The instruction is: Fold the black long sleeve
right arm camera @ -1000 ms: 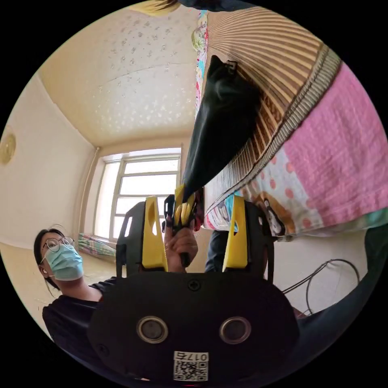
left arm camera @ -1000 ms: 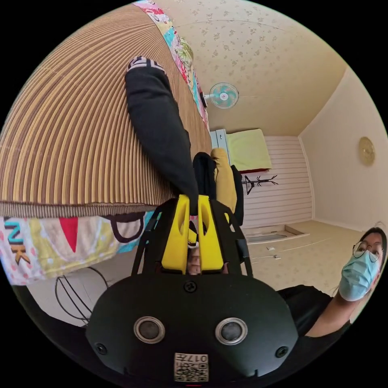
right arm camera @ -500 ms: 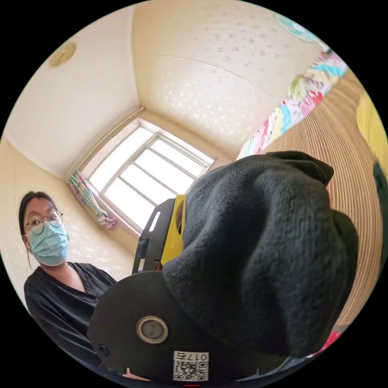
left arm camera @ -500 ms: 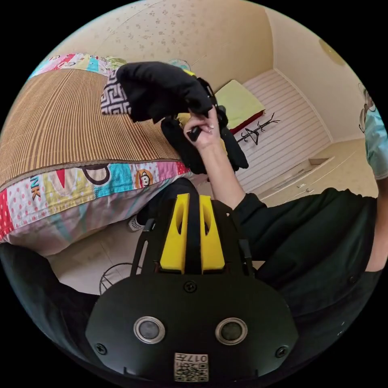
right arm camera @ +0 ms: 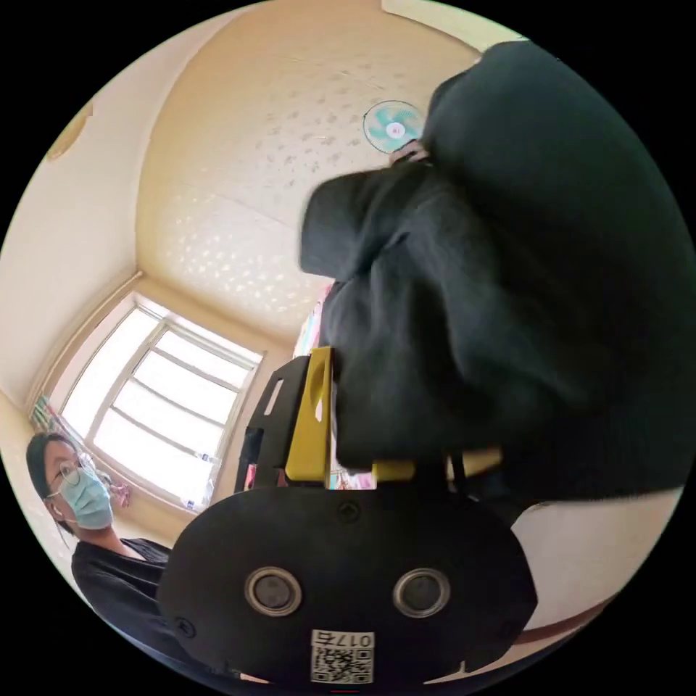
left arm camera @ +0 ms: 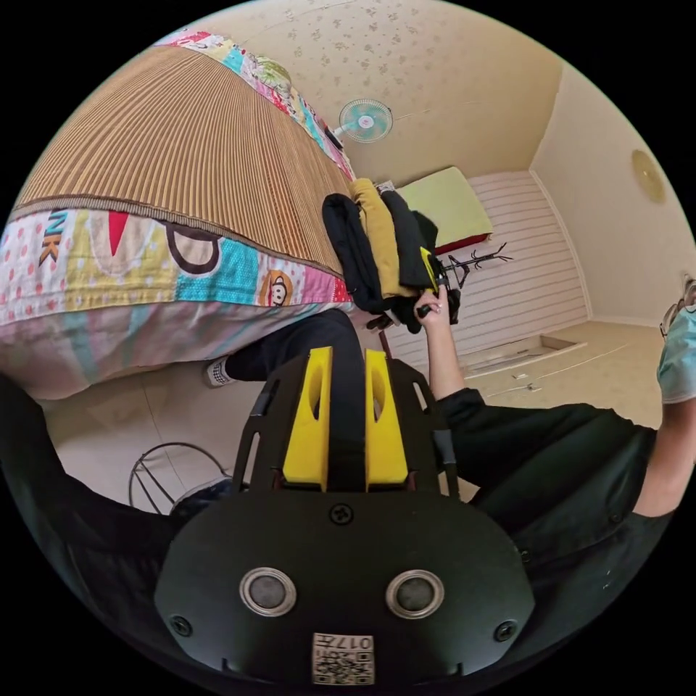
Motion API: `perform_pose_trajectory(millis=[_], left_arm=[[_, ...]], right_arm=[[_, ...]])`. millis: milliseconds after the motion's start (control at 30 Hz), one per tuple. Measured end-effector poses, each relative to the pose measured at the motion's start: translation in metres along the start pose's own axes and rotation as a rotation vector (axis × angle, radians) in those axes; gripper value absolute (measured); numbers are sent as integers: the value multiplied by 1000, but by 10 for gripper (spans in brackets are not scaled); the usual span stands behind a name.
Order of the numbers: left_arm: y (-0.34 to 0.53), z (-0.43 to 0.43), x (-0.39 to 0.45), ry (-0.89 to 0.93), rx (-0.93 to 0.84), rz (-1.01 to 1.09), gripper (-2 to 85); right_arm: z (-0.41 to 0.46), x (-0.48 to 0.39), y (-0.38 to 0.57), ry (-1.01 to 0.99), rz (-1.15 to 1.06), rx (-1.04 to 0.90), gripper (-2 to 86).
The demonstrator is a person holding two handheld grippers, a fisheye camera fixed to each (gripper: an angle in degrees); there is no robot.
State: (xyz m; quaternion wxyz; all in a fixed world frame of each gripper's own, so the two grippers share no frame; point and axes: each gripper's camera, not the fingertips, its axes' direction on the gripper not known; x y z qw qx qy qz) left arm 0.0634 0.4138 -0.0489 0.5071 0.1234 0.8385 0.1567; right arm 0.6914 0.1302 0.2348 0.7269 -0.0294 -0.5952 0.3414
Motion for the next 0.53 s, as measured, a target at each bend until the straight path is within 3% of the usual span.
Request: perform_pose_trajectory(millis=[167,267,400,533], left_arm=[[-10,-8,-10,-61,22,-28,78],[-19,-22,-13,-123,61,-20,79],[-31,-87,-2,-351,261,30,93],[-34,-207,17,-796,569,-13,122]], right_arm=[[-71,-12,113,207,36,255,37],[-67,-35,155,304,-21,320,15],[0,-60,158,301,-167,116,7],[93,-79,147,58,-297,-103,5]])
